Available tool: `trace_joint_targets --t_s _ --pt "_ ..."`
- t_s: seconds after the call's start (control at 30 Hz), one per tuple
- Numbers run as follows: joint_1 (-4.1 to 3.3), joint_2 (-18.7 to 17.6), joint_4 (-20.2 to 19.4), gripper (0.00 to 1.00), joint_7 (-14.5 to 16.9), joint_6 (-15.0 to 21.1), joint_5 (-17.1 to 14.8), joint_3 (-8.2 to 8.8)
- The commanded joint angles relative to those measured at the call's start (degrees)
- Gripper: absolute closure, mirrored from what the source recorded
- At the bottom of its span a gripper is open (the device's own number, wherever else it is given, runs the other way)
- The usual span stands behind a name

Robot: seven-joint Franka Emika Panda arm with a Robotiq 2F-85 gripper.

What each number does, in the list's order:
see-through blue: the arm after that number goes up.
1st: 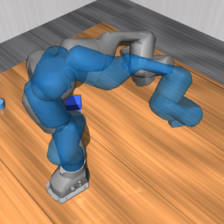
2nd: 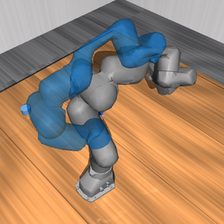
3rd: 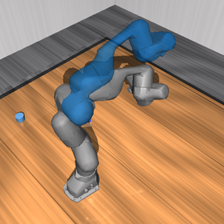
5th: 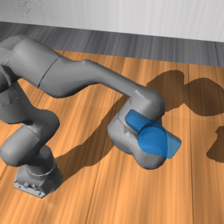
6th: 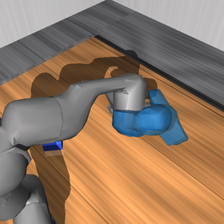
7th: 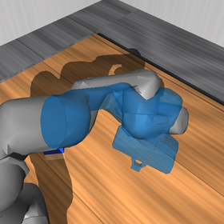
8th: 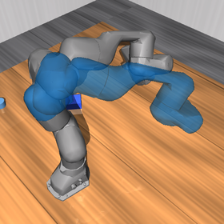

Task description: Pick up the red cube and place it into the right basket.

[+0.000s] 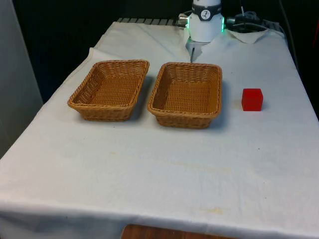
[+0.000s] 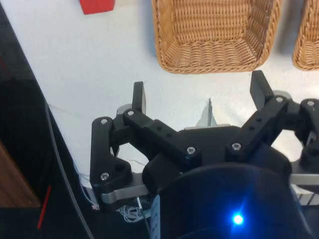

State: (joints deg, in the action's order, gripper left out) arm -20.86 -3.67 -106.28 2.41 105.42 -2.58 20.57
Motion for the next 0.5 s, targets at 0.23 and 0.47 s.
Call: trace_joint_targets --t_s 0.23,0.47 --pt "-0.34 -0.17 0.23 0.0 -3.5 0.06 1.66 -2.46" --pt "-0.34 -0.4 0.46 0.0 -5.79 -0.11 2.92 -4.58"
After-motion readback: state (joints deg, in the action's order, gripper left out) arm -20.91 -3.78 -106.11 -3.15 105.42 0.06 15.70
